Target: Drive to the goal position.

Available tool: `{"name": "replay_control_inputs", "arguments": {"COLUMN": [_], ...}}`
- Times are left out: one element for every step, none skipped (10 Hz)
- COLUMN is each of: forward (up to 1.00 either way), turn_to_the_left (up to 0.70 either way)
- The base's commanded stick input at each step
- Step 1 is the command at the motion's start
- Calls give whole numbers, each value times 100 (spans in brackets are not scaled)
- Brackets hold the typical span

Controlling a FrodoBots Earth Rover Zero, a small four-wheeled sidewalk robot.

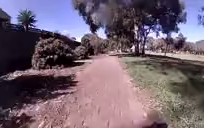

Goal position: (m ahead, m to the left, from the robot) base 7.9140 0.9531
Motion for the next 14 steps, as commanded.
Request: {"name": "replay_control_inputs", "arguments": {"forward": [70,70,70,70,70,70,70,70,70,70,70,70,70,70], "turn_to_the_left": [0,0,-24,-12,-1,0,0,0,0,0,0,0,0,0]}}
